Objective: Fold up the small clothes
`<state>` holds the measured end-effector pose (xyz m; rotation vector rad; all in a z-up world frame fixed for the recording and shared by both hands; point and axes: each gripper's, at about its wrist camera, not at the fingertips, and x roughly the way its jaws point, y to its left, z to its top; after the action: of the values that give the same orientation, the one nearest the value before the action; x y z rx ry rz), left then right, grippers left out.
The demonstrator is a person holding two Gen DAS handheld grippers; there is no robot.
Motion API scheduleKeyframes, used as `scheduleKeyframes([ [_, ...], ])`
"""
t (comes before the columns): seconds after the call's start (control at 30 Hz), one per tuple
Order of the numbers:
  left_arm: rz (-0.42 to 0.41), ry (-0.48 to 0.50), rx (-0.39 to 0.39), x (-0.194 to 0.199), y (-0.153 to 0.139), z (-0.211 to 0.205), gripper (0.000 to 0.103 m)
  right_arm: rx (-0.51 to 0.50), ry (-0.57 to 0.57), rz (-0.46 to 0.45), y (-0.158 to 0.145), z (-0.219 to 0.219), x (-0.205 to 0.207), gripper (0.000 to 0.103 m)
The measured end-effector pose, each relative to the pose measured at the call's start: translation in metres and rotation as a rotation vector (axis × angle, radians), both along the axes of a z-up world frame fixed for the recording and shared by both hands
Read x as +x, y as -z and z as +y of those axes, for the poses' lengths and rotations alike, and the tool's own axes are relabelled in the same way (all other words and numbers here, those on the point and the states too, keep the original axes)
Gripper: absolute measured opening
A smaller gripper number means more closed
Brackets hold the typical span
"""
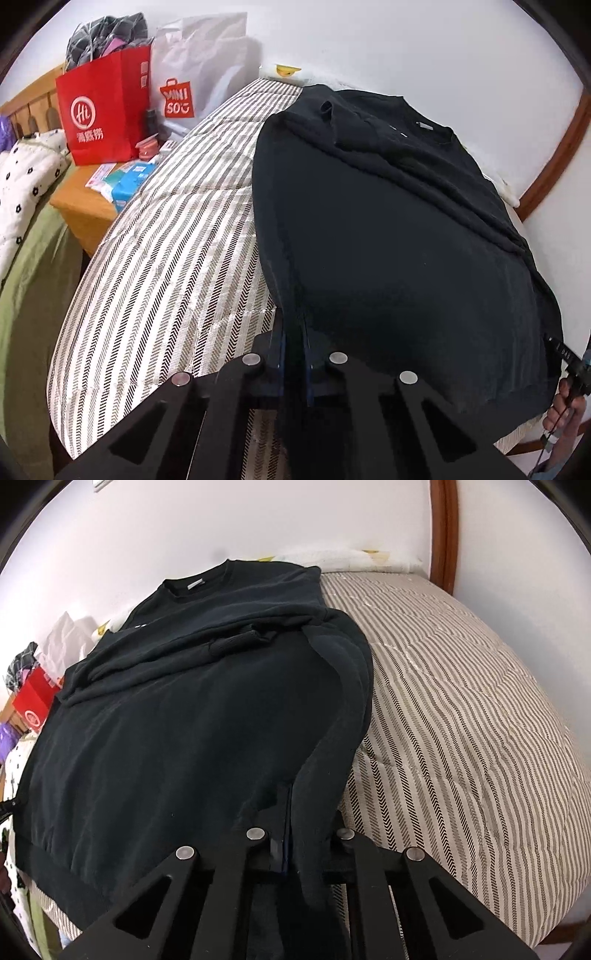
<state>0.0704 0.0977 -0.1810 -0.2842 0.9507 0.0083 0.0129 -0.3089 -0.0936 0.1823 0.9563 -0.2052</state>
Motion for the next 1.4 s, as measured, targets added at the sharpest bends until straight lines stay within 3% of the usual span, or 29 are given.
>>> scheduleKeyframes([
  [0.13, 0.006, 0.030, 0.001, 0.002, -0.001, 0.001, 0.008, 0.006, 0.054, 0.025, -0.002, 0.001, 0.002, 0.008],
  [0.43, 0.002, 0.059, -0.025, 0.003, 0.001, 0.006, 0.010, -0.071, 0.043, 0.071, -0.002, 0.009, 0.008, 0.011],
  [0.7, -0.025, 0.019, 0.065, -0.002, 0.000, -0.010, 0.007, -0.060, 0.003, 0.025, -0.001, 0.008, 0.000, 0.008],
  [0.87, -0.026, -0.021, -0.035, -0.009, -0.008, 0.002, 0.006, -0.016, -0.008, 0.007, -0.005, 0.001, -0.007, 0.006],
  [1.07, -0.094, -0.013, -0.130, -0.032, -0.034, 0.013, 0.006, 0.099, -0.001, -0.066, -0.021, -0.014, -0.032, 0.006],
  [1.27, -0.168, 0.012, -0.138, -0.059, -0.062, 0.018, 0.006, 0.122, -0.052, -0.114, -0.053, -0.005, -0.057, 0.006],
  [1.4, -0.202, 0.015, -0.129, -0.062, -0.075, 0.022, 0.006, 0.063, -0.109, -0.141, -0.074, 0.007, -0.062, 0.006],
])
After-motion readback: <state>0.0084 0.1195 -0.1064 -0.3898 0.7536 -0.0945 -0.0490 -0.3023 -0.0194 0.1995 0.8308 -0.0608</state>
